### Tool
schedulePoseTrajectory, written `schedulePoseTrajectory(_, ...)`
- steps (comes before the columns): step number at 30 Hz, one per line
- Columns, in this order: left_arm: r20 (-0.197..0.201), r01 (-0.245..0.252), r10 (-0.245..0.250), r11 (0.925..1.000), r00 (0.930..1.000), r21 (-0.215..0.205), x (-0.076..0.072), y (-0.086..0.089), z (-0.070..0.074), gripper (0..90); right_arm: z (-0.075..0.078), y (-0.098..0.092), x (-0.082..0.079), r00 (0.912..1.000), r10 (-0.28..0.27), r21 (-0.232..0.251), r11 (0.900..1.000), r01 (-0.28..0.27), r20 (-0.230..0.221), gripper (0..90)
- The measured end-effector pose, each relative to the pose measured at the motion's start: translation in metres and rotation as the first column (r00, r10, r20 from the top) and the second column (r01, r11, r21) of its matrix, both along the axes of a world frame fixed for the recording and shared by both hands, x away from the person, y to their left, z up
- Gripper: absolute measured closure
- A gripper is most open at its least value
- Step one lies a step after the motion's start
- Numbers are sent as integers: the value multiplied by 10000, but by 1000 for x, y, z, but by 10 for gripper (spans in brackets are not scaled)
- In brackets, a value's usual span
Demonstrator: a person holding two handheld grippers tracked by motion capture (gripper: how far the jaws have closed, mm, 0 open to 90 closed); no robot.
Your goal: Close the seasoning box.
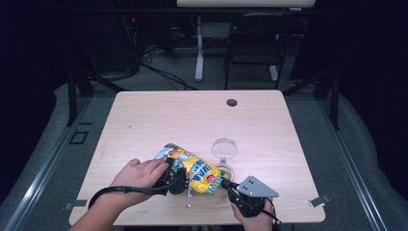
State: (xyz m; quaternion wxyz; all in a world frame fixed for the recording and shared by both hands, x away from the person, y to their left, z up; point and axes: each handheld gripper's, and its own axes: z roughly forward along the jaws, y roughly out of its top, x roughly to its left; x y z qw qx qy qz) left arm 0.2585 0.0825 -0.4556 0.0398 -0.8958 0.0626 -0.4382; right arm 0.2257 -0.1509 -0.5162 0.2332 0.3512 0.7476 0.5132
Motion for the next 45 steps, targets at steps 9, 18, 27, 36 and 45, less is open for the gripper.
schedulePoseTrajectory(9,-447,-277,243,9965,9987,-789,2,7,-6,869,0,2,-1,10000,-1,11,10000,1,72,900)
schedulePoseTrajectory(18,-784,-423,321,9904,9964,-1315,3,12,-12,871,0,1,0,9999,33,52,10000,-34,124,900)
schedulePoseTrajectory(27,-1017,-582,418,9847,9939,-1641,4,20,-21,873,-1,0,1,10000,75,124,9999,-76,33,873)
schedulePoseTrajectory(36,-1644,-918,534,9674,9849,-2362,8,25,-27,874,-1,0,2,10000,43,299,9995,-44,50,822)
schedulePoseTrajectory(45,-2124,-1217,606,9499,9753,-2879,11,28,-32,874,-2,-1,3,10000,38,361,9993,-36,-57,777)
